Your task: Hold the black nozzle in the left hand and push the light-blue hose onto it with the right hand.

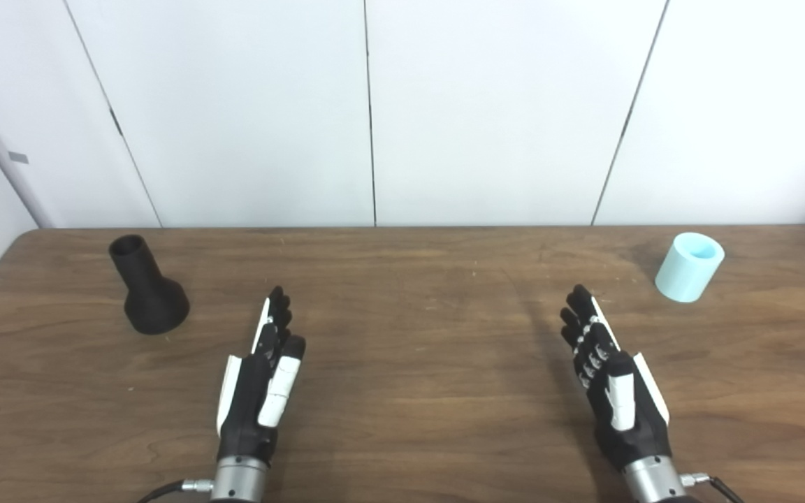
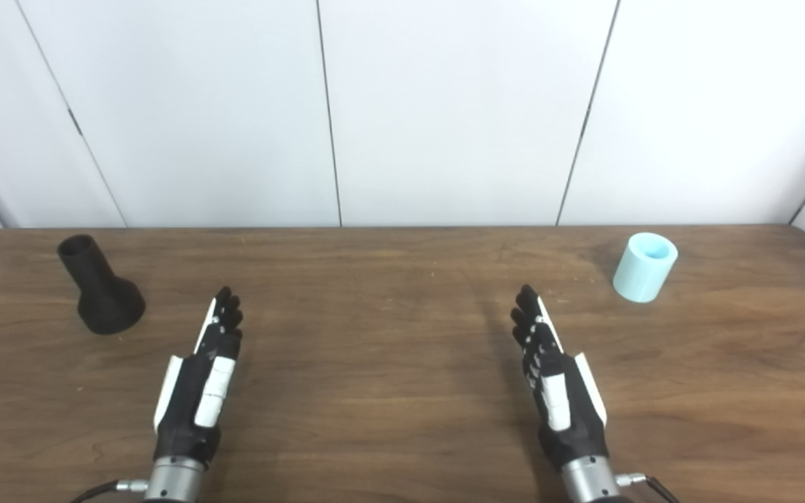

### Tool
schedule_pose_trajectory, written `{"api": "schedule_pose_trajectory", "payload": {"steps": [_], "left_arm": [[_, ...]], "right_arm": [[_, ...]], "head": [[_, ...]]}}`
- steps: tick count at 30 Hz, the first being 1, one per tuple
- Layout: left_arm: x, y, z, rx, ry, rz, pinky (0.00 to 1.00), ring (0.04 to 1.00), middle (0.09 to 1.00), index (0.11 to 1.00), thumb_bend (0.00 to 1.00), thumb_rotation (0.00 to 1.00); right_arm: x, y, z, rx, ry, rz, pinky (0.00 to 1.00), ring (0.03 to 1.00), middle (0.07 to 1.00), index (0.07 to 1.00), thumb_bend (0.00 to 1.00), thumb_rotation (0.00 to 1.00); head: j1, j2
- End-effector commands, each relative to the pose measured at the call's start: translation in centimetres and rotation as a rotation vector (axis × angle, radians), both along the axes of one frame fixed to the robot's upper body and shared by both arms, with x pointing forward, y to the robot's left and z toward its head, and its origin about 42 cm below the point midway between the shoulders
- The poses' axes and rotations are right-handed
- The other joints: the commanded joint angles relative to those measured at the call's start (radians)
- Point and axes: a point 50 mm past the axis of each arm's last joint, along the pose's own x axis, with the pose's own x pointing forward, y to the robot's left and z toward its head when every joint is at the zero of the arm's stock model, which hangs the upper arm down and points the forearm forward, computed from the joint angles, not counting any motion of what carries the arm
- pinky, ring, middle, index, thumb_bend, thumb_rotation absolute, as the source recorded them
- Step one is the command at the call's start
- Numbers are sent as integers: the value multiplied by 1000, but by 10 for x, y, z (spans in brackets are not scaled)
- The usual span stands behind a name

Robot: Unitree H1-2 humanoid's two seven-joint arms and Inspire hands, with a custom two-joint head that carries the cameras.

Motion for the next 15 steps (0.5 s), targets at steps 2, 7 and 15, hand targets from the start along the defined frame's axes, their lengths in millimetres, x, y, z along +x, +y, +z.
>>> {"api": "schedule_pose_trajectory", "payload": {"steps": [2, 7, 15], "left_arm": [[6, -3, 19, -5, -88, -8, 1000, 1000, 1000, 1000, 858, 919], [5, -1, 19, -2, -85, -11, 1000, 1000, 1000, 1000, 855, 919], [5, -1, 18, 13, -79, -19, 1000, 1000, 1000, 1000, 842, 904]], "right_arm": [[-2, -3, 3, 0, -19, 1, 1000, 1000, 1000, 1000, 737, 1000], [-2, -2, 3, -2, -19, 0, 1000, 1000, 1000, 1000, 732, 1000], [-2, 2, 5, 0, -23, -1, 1000, 1000, 1000, 1000, 740, 999]], "head": [[-9, 1], [-12, 0], [-21, 0]]}}
